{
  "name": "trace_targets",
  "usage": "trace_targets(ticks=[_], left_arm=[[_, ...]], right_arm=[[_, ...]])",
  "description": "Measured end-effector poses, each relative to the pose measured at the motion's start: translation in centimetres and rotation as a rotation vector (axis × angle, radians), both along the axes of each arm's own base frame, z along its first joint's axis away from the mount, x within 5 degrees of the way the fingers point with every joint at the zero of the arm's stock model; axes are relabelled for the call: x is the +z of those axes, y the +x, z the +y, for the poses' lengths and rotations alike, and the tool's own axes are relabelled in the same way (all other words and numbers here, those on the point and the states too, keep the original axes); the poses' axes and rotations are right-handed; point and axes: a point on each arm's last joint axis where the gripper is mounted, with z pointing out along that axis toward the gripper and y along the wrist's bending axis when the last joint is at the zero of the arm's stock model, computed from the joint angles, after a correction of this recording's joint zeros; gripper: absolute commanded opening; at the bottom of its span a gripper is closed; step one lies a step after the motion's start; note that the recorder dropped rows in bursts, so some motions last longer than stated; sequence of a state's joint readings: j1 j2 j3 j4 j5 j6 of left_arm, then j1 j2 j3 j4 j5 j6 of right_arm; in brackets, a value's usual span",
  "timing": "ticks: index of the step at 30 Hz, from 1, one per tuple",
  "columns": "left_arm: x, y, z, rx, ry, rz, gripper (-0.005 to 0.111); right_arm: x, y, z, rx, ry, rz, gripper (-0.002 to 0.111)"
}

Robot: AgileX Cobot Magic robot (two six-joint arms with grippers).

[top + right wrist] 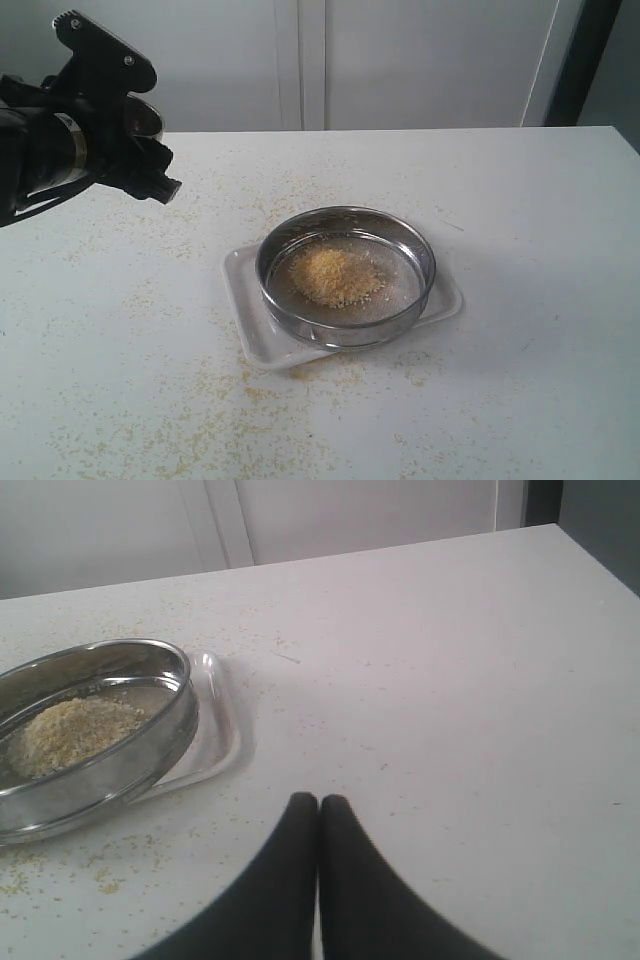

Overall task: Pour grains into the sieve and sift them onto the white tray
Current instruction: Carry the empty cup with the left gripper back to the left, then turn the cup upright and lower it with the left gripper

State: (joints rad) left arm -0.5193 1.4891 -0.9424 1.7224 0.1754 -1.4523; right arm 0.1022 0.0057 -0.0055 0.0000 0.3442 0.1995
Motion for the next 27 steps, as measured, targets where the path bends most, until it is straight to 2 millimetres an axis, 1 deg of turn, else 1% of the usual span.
trace_targets(ticks=[2,5,8,11,12,15,18,22,27], left_arm=[[-0.1,0.0,0.0,-0.019,-0.008,0.008,0.000],[0.0,0.1,0.3,-0.051,0.041,0.014,0.000],[-0.2,0.1,1.3,-0.073,0.104,0.055,0.000],[-0.4,0.0,2.1,-0.113,0.122,0.105,0.000],[-0.6,0.0,2.3,-0.125,0.108,0.119,0.000],[-1.1,-0.4,2.1,-0.189,-0.014,0.120,0.000],[-1.7,-0.7,2.2,-0.217,-0.112,0.083,0.000],[-2.5,-0.6,3.6,-0.158,-0.200,0.055,0.000],[-2.7,-0.4,5.7,-0.066,-0.320,-0.019,0.000]], right_arm=[[0.0,0.0,0.0,0.000,0.000,0.000,0.000],[0.0,0.0,0.0,0.000,0.000,0.000,0.000],[0.0,0.0,0.0,0.000,0.000,0.000,0.000],[0.0,0.0,0.0,0.000,0.000,0.000,0.000],[0.0,0.0,0.0,0.000,0.000,0.000,0.000],[0.0,0.0,0.0,0.000,0.000,0.000,0.000],[0.0,0.0,0.0,0.000,0.000,0.000,0.000],[0.0,0.0,0.0,0.000,0.000,0.000,0.000],[0.0,0.0,0.0,0.000,0.000,0.000,0.000]])
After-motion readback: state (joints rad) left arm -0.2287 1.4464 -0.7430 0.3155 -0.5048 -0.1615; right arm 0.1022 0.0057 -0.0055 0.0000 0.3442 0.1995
